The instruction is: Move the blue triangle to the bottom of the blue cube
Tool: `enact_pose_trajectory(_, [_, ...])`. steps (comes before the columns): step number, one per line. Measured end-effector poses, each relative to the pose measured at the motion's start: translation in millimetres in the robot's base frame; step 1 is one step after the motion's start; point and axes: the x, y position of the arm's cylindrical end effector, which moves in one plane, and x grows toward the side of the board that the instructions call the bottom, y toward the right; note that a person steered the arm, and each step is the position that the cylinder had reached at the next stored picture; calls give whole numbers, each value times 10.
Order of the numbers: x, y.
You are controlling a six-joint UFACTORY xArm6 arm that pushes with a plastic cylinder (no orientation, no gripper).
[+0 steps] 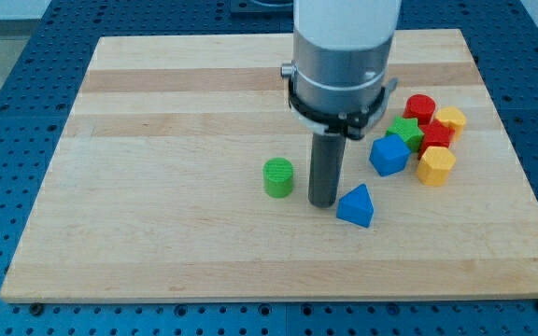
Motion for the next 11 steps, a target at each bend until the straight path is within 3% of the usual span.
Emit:
enact_pose_trajectory(3, [61,116])
enact_pose_trajectory(4, [-73,554])
enact_pose_trajectory(6, [-15,440])
enact_pose_trajectory(8, [557,442])
enact_pose_trajectory(11, [-11,656])
